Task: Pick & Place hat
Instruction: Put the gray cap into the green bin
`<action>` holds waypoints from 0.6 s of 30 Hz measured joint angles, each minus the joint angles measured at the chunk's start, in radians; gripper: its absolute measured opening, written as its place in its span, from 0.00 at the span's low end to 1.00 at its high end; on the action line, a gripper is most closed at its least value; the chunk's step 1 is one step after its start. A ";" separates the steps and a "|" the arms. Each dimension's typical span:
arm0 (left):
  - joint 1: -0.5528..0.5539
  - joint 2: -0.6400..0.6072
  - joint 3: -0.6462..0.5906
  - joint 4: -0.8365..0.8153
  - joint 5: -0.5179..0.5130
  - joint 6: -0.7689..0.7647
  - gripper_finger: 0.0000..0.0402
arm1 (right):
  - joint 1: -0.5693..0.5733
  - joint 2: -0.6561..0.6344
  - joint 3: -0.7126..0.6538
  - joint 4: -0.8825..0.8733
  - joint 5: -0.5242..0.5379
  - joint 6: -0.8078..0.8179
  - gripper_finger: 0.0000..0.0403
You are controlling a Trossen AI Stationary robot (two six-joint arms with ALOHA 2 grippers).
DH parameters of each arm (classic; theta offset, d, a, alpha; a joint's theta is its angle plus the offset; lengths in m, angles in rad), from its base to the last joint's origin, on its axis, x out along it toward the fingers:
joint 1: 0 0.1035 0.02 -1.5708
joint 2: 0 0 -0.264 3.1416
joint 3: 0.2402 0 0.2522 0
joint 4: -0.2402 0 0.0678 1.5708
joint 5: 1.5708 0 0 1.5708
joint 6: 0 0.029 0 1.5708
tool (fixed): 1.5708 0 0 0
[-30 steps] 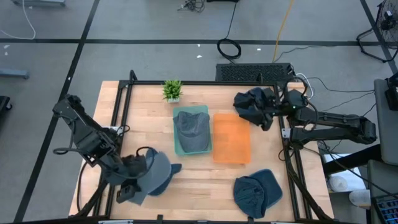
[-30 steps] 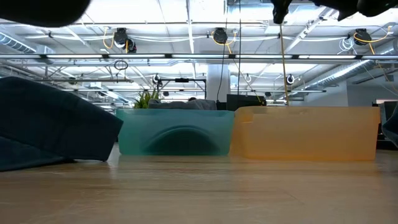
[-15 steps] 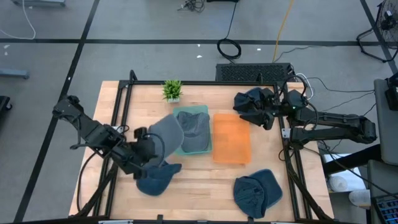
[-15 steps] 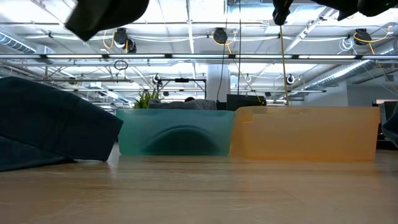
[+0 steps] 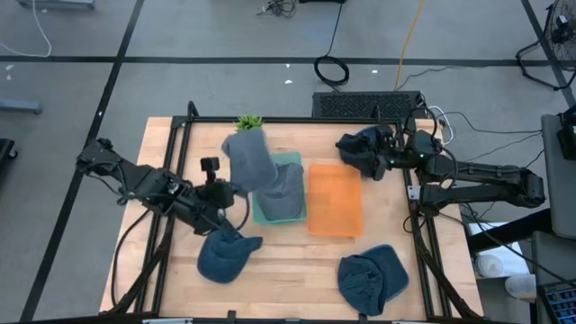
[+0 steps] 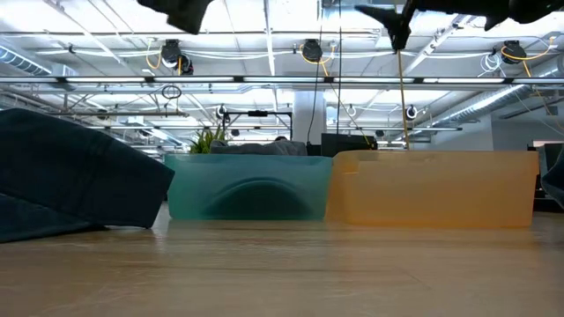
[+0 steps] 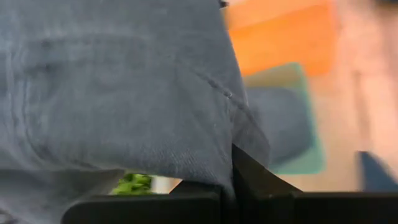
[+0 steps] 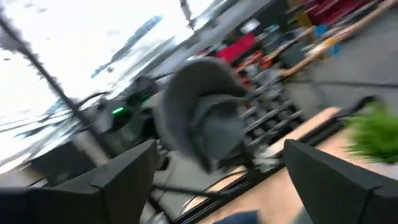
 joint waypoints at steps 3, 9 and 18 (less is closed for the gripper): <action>0.039 0.013 0.000 0.028 -0.022 0.099 0.01 | 0.000 0.008 0.000 -0.003 0.117 0.004 0.85; 0.122 0.096 0.001 0.097 -0.072 0.337 0.01 | 0.000 0.049 0.000 0.008 0.134 -0.032 0.84; 0.218 0.241 0.000 0.137 -0.152 0.418 0.01 | 0.003 0.079 0.000 -0.028 -0.043 -0.059 0.84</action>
